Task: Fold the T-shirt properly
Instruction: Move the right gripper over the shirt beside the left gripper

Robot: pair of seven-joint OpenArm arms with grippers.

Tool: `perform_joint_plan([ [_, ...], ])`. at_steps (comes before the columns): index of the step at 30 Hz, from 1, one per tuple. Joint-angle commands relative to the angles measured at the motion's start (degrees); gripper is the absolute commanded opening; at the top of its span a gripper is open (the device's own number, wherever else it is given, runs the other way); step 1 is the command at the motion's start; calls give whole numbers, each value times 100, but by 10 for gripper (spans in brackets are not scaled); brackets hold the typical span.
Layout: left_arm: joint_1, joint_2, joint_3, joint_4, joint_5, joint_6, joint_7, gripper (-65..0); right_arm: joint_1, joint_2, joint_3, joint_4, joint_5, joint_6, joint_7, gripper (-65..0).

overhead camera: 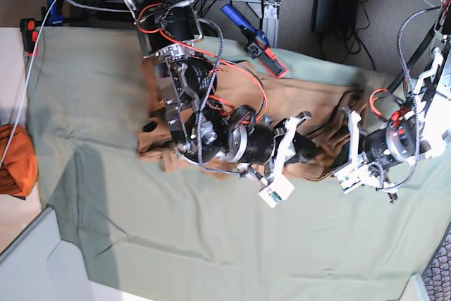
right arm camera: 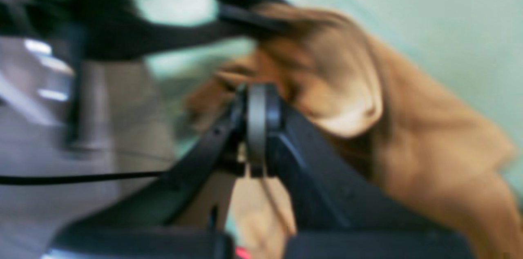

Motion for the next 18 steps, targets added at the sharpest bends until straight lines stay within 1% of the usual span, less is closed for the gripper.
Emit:
perform_joint_plan([
  [1,-101,-68,-44,195,-35,142,-48,-650,125,15,11,28,50,721,195,-650],
  [6,79,-63,-44,710,-37,140,26,-650,127,50,15,-361,-208,721,483,-650],
  [9,284,-63,-44,990,-37,140,28,-650,127,68,17,-514,-229,713,498,-650],
  [13,459,-61,-44,1071,-37,140,26,-650,127,111,90,-520,-225,710,562,-650],
  [16,518,-61,-44,1071,-37,140,28,-650,127,109,243,-518,-7,710,557,-650],
  [18,516,-61,-44,1071,-39,140,26,-650,129,109,310,-516,330,713,542,-650],
])
